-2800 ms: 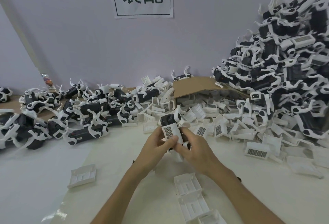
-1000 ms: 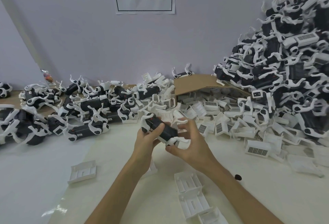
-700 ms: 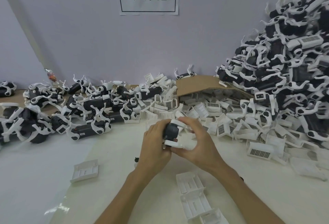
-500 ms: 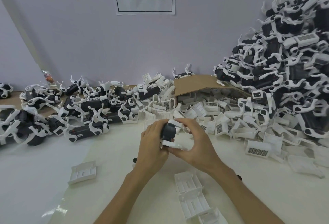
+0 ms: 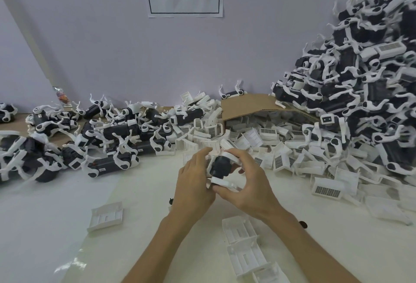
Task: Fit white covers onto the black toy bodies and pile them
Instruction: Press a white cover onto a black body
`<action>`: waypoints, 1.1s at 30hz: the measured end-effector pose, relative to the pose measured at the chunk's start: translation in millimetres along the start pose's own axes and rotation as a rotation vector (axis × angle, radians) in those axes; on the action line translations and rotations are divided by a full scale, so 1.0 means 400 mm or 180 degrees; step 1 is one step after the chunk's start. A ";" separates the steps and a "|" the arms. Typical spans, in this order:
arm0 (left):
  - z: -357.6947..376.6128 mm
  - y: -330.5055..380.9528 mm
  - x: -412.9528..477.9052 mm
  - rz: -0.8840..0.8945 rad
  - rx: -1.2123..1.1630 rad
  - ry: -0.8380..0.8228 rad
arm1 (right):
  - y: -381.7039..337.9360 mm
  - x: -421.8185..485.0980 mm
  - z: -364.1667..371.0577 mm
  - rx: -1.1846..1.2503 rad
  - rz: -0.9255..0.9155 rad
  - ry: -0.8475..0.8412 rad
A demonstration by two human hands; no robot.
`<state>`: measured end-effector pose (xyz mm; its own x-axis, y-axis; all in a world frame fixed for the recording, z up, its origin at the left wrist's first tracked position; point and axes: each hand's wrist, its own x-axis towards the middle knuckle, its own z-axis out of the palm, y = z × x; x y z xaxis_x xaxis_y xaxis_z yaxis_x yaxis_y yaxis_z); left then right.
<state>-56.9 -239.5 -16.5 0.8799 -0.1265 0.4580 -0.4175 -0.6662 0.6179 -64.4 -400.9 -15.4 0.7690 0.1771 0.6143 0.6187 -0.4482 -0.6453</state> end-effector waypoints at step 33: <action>-0.064 -0.045 0.042 -0.1361 -0.2823 0.1693 | -0.002 0.062 -0.093 0.2006 0.2661 -0.0735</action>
<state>-40.6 -210.9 -3.5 0.8692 0.4594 0.1828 -0.3048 0.2069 0.9297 -51.9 -428.5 17.4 0.9582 0.2145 -0.1894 -0.1976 0.0174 -0.9801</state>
